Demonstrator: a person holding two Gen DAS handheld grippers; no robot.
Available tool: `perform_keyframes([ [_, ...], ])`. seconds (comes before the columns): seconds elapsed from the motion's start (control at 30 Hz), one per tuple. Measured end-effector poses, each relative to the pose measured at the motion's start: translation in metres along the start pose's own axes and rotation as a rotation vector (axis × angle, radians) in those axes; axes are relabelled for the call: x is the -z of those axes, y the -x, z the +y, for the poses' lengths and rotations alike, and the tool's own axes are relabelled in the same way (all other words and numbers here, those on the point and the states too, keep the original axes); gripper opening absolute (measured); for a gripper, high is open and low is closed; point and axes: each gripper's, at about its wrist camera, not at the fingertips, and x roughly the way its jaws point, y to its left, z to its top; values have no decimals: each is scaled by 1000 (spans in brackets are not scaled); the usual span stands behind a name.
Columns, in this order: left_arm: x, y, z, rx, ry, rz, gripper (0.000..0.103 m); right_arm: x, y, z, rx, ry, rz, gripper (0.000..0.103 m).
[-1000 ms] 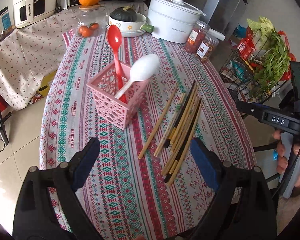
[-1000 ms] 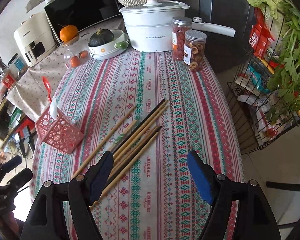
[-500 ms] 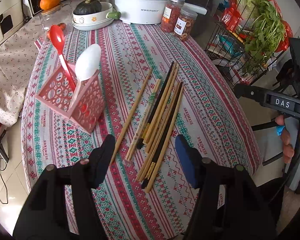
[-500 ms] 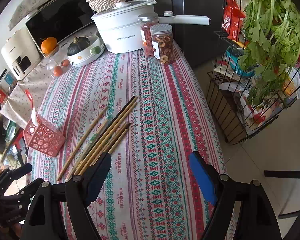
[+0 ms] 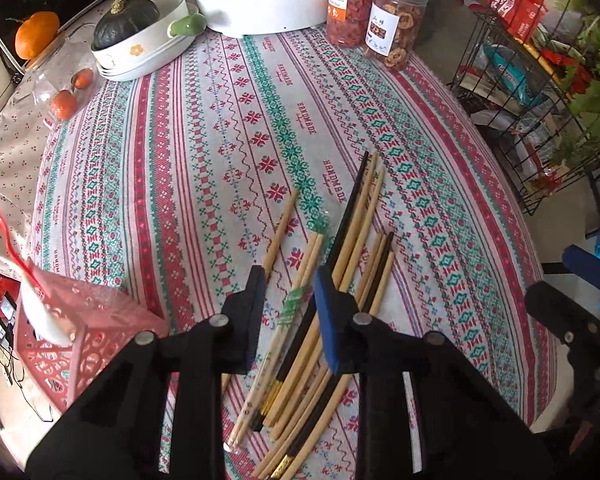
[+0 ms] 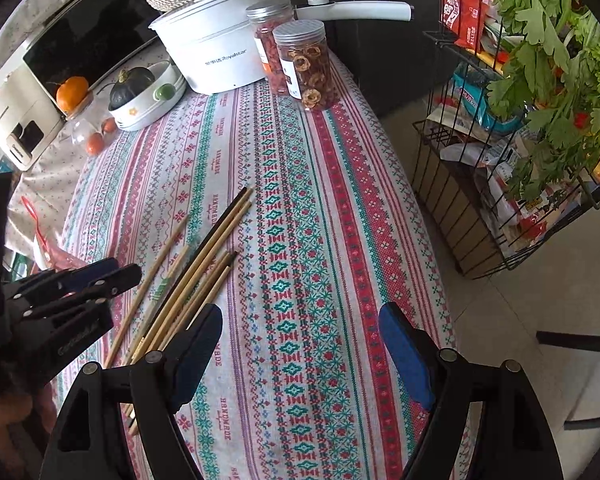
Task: Organize utensils
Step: 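Grasp a wooden chopstick from the pile with the left tool and lift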
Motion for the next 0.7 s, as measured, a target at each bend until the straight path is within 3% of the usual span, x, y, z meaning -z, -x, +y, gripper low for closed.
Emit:
perform_keyframes([
  [0.3, -20, -51, -5, -67, -5, 113, 23, -12, -2, 7, -9, 46, -8, 83],
  [0.4, -21, -50, -2, -55, 4, 90, 21, -14, -10, 6, -4, 42, 12, 84],
  [0.43, -21, -50, -1, -43, 11, 90, 13, -14, -12, 5, -4, 33, 21, 84],
  [0.5, -18, -49, 0, -60, 7, 92, 10, -14, -15, 2, 0, 17, 32, 84],
  [0.7, 8, -12, -3, -51, -58, 2, 7, -10, -11, 1, 24, 19, 26, 84],
])
